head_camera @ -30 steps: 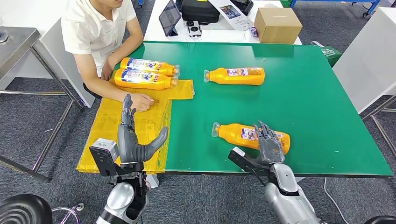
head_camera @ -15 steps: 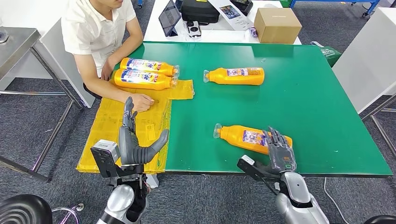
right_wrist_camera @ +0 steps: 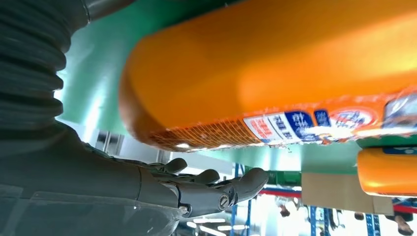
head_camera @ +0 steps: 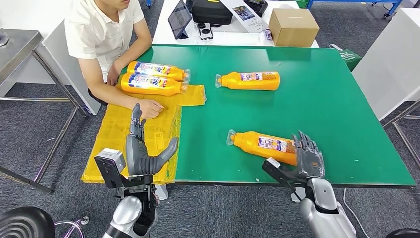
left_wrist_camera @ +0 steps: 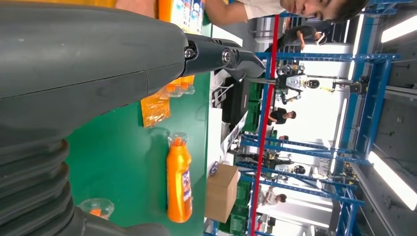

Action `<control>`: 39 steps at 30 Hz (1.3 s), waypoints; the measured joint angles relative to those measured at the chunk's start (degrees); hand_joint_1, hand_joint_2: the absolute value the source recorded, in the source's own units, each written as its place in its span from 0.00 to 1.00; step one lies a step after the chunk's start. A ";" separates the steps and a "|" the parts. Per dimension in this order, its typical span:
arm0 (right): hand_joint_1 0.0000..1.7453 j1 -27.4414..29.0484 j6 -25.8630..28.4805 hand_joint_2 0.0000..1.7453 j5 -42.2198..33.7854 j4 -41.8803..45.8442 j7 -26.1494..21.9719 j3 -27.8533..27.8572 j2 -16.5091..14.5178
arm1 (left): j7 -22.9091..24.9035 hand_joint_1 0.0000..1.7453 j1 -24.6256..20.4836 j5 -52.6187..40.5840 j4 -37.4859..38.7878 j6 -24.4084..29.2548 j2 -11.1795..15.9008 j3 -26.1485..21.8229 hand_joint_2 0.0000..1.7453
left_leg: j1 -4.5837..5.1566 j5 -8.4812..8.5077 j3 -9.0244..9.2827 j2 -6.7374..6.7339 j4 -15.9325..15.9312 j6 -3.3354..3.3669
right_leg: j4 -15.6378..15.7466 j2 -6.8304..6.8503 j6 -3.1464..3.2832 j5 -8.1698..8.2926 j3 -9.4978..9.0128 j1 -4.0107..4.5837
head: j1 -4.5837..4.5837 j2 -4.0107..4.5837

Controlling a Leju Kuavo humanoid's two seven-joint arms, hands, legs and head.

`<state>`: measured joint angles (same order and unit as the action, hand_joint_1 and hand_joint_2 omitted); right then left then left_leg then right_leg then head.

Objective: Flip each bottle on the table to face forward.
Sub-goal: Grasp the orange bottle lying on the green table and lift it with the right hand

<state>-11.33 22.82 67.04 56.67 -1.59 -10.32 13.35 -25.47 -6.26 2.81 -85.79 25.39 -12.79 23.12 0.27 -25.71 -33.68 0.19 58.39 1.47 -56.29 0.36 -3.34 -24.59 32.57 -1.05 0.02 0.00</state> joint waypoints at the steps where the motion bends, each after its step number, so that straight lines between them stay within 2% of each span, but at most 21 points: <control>1: 0.87 -0.65 -0.05 1.00 -0.64 -1.11 -0.51 0.20 -0.04 | -0.03 0.00 -0.06 0.24 0.06 -0.13 0.00 0.01 1.00 | 0.00 0.00 0.02 0.00 0.00 0.00 | 0.00 0.00 0.00 0.00 -0.01 0.00 | -0.01 0.00; 2: 0.85 -1.32 -0.13 1.00 -1.35 -2.34 -1.08 0.41 -0.09 | -0.06 0.00 -0.13 0.52 0.13 -0.30 0.01 0.01 1.00 | 0.00 0.00 0.03 0.00 0.00 0.00 | 0.00 0.00 0.00 0.00 -0.03 0.00 | 0.00 0.00; 3: 0.75 -1.99 -0.20 1.00 -2.11 -3.67 -1.68 0.61 -0.15 | -0.10 0.00 -0.23 0.82 0.23 -0.50 0.02 0.02 1.00 | 0.00 0.01 0.03 0.00 0.00 0.01 | 0.00 0.00 0.00 0.00 -0.04 0.00 | 0.01 0.00; 5: 0.46 -3.48 -0.06 1.00 -3.51 -6.51 -2.98 1.02 -0.33 | -0.15 0.00 -0.54 1.49 0.50 -0.88 0.05 0.10 1.00 | 0.00 0.02 0.04 -0.01 0.00 0.02 | 0.00 0.00 0.00 0.01 -0.04 0.00 | 0.01 0.00; 6: 0.36 -4.32 0.28 1.00 -4.02 -8.07 -3.54 1.19 -0.43 | -0.18 0.00 -0.77 1.79 0.65 -1.01 0.07 0.17 1.00 | 0.00 0.02 0.06 -0.02 0.00 0.02 | 0.00 -0.01 0.00 0.01 -0.05 0.00 | 0.01 0.00; 7: 0.34 -5.16 0.72 1.00 -4.39 -9.63 -4.01 1.32 -0.52 | -0.22 0.00 -1.01 2.10 0.80 -1.11 0.10 0.25 1.00 | 0.00 0.02 0.08 -0.02 0.00 0.02 | 0.00 -0.01 0.00 0.01 -0.07 0.00 | 0.00 0.00; 9: 0.39 -6.86 1.53 1.00 -4.97 -12.58 -4.83 1.54 -0.69 | -0.30 0.00 -1.49 2.66 1.10 -1.28 0.18 0.39 1.00 | 0.00 0.02 0.16 -0.03 0.00 0.02 | 0.00 -0.01 0.00 0.01 -0.14 0.00 | 0.00 0.00; 15: 0.39 -9.98 1.99 1.00 -5.53 -17.56 -5.79 2.23 -1.16 | -0.39 0.00 -2.14 3.14 1.70 -1.56 0.40 0.51 1.00 | 0.00 0.01 0.38 -0.03 0.00 0.02 | 0.03 -0.01 0.00 0.01 -0.33 0.00 | -0.01 0.00; 16: 0.47 -10.25 1.99 1.00 -5.54 -17.97 -5.80 2.25 -1.20 | -0.39 0.00 -2.15 3.14 1.74 -1.56 0.42 0.51 1.00 | 0.00 0.01 0.40 -0.03 0.00 0.02 | 0.03 -0.01 0.00 0.01 -0.35 0.00 | 0.00 0.00; 17: 0.60 -10.47 2.00 1.00 -5.54 -18.34 -5.82 2.26 -1.23 | -0.40 0.00 -2.16 3.14 1.77 -1.56 0.43 0.52 1.00 | 0.00 0.01 0.41 -0.03 0.00 0.03 | 0.03 -0.01 0.00 0.01 -0.35 0.00 | 0.00 0.00; 19: 0.90 -10.84 2.09 1.00 -5.55 -18.94 -5.84 2.27 -1.32 | -0.43 0.00 -2.18 3.17 1.84 -1.56 0.45 0.52 1.00 | 0.00 0.01 0.44 -0.02 0.00 0.03 | 0.03 -0.01 0.00 0.01 -0.38 0.00 | 0.00 0.00; 20: 0.97 -10.98 2.13 1.00 -5.64 -19.22 -5.94 2.28 -1.38 | -0.45 0.00 -2.19 3.22 1.88 -1.57 0.46 0.52 1.00 | 0.00 0.01 0.45 -0.02 0.00 0.03 | 0.03 -0.01 0.00 0.02 -0.40 0.00 | 0.01 0.00; 21: 1.00 -11.11 2.17 1.00 -5.80 -19.50 -6.08 2.32 -1.43 | -0.46 0.00 -2.22 3.30 1.92 -1.57 0.47 0.52 1.00 | 0.00 0.02 0.47 -0.02 0.00 0.03 | 0.03 -0.01 0.00 0.02 -0.41 0.00 | 0.00 0.00; 26: 1.00 -11.99 1.95 1.00 -6.71 -21.66 -7.54 2.71 -2.01 | -0.49 0.00 -2.75 3.66 2.29 -1.68 0.68 0.58 1.00 | -0.01 0.02 0.48 -0.02 0.00 0.03 | 0.02 -0.02 -0.01 0.02 -0.43 0.02 | -0.01 0.00; 30: 1.00 -12.23 1.97 1.00 -9.27 -22.70 -11.01 3.16 -2.40 | -0.53 0.00 -2.98 3.78 2.39 -1.75 0.87 0.66 1.00 | -0.03 0.01 0.48 -0.03 0.00 0.02 | 0.02 -0.03 -0.01 0.02 -0.42 0.03 | -0.01 0.00; 35: 1.00 -11.02 1.81 1.00 -18.45 -22.50 -20.93 5.17 -3.75 | -1.42 0.00 -2.99 4.80 2.38 -1.92 1.16 0.66 1.00 | -0.06 -0.01 0.47 -0.08 -0.01 0.00 | 0.02 -0.13 -0.01 0.02 -0.41 0.06 | -0.01 0.00; 39: 1.00 -8.66 -0.68 1.00 -27.87 -19.64 -28.25 7.22 -5.84 | -2.06 0.00 -2.63 6.86 2.38 -2.04 1.40 0.61 1.00 | -0.08 -0.01 0.44 -0.07 -0.02 0.00 | 0.01 -0.14 0.00 0.01 -0.39 0.07 | 0.00 0.00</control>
<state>-19.99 22.14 39.16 37.02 -29.84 -3.10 7.51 -27.54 -8.89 9.67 -83.41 23.35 -11.38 23.74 0.19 -25.72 -33.24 0.12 58.37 1.46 -56.28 0.22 -3.34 -24.58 32.18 -0.98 0.02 0.00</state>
